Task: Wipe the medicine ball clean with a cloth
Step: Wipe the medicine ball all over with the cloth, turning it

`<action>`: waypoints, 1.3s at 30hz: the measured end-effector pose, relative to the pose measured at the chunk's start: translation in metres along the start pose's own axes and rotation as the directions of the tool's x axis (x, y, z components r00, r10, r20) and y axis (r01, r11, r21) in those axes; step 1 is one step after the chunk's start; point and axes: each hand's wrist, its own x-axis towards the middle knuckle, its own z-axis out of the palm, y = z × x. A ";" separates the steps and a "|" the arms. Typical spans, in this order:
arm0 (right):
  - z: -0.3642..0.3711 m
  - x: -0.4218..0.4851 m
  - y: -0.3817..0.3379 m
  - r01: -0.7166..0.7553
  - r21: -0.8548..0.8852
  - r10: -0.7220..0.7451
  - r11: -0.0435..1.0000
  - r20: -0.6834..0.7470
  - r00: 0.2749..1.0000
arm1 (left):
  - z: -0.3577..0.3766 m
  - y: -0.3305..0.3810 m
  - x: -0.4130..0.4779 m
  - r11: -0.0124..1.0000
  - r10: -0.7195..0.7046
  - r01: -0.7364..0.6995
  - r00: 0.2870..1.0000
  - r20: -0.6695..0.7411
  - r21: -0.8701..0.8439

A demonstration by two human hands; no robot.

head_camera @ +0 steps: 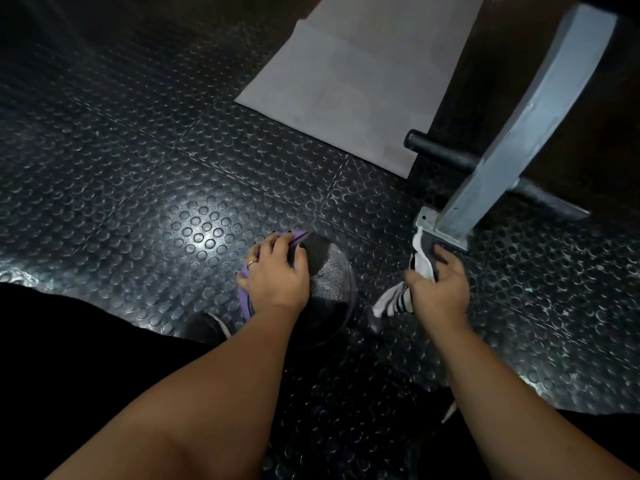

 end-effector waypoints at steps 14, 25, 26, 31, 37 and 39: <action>0.090 -0.051 -0.019 0.677 -0.256 -0.590 0.690 0.343 0.731 | -0.001 -0.008 0.014 0.999 0.015 -0.016 1.000 0.016 0.031; 0.109 -0.037 -0.006 0.611 -0.013 -0.593 0.791 0.226 0.773 | 0.007 0.006 0.010 0.999 -0.038 0.038 0.999 -0.030 -0.018; 0.110 -0.034 -0.007 0.582 -0.004 -0.571 0.813 0.193 0.798 | 0.009 0.007 0.010 0.999 -0.035 0.035 0.999 -0.031 -0.009; 0.116 -0.011 -0.018 0.512 -0.006 -0.506 0.859 0.146 0.850 | 0.011 0.016 0.015 1.000 -0.013 0.013 0.999 -0.040 -0.002; 0.128 0.051 -0.030 0.238 -0.127 -0.198 0.963 0.266 0.943 | 0.013 0.018 0.012 1.000 -0.009 0.009 0.998 -0.067 -0.004; 0.129 0.051 -0.032 0.244 -0.176 -0.183 0.954 0.307 0.934 | 0.013 0.019 0.011 0.999 -0.037 0.036 0.996 -0.079 -0.013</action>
